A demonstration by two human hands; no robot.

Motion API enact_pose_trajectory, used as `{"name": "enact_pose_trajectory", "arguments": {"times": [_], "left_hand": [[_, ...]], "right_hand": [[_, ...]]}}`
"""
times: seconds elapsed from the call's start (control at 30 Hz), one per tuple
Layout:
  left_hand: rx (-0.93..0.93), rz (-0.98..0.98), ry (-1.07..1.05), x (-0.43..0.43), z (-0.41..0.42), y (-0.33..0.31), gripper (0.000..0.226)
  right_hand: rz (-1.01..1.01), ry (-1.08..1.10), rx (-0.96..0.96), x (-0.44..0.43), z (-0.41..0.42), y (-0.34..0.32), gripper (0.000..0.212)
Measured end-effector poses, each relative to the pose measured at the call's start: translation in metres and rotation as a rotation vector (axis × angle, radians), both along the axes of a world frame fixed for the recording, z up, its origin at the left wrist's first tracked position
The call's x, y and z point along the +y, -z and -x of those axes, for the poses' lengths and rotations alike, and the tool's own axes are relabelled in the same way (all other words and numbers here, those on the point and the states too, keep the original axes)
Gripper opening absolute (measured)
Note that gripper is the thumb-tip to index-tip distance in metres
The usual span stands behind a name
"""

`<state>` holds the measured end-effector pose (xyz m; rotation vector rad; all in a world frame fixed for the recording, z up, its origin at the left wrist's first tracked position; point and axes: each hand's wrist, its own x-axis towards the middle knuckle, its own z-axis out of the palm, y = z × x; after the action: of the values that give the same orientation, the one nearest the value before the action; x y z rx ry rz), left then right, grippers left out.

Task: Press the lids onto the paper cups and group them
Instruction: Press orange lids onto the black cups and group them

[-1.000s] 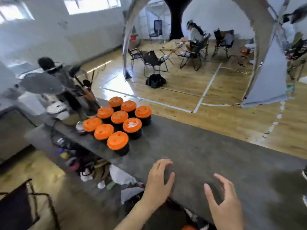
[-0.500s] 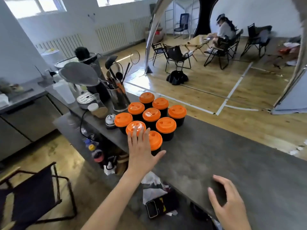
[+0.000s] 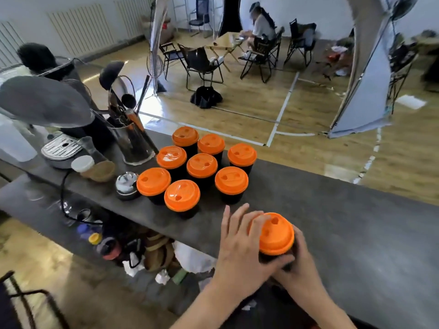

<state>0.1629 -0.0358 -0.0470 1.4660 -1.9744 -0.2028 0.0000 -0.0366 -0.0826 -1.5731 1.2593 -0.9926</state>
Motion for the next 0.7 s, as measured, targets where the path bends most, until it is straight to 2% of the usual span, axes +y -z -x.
{"name": "enact_pose_trajectory", "arguments": {"times": [0.1, 0.17, 0.2, 0.3, 0.4, 0.5, 0.6, 0.7], "left_hand": [[0.061, -0.083, 0.124, -0.018, -0.022, -0.016, 0.072], [0.011, 0.030, 0.011, -0.050, -0.036, -0.030, 0.062], [-0.107, 0.053, -0.067, -0.069, -0.042, -0.035, 0.065], [-0.533, -0.202, -0.191, -0.112, -0.047, -0.042, 0.094], [-0.744, -0.252, -0.203, -0.121, -0.045, -0.031, 0.095], [-0.694, -0.165, -0.190, -0.113, -0.040, -0.033, 0.090], [-0.454, -0.045, 0.002, -0.094, -0.005, -0.031, 0.084], [-0.296, -0.079, 0.170, -0.086, 0.060, -0.036, 0.083]], "right_hand": [[0.032, 0.060, 0.021, -0.008, -0.007, -0.001, 0.080], [0.060, 0.094, 0.063, -0.009, 0.001, 0.005, 0.077], [0.060, 0.120, 0.068, -0.008, 0.008, 0.009, 0.075], [0.061, 0.218, 0.051, -0.004, 0.031, 0.014, 0.079], [0.078, 0.271, 0.056, 0.002, 0.059, 0.008, 0.076], [0.100, 0.336, 0.068, 0.002, 0.097, 0.009, 0.081], [0.062, 0.397, 0.102, 0.001, 0.138, 0.013, 0.078], [0.073, 0.468, 0.109, -0.003, 0.171, 0.012, 0.075]]}}
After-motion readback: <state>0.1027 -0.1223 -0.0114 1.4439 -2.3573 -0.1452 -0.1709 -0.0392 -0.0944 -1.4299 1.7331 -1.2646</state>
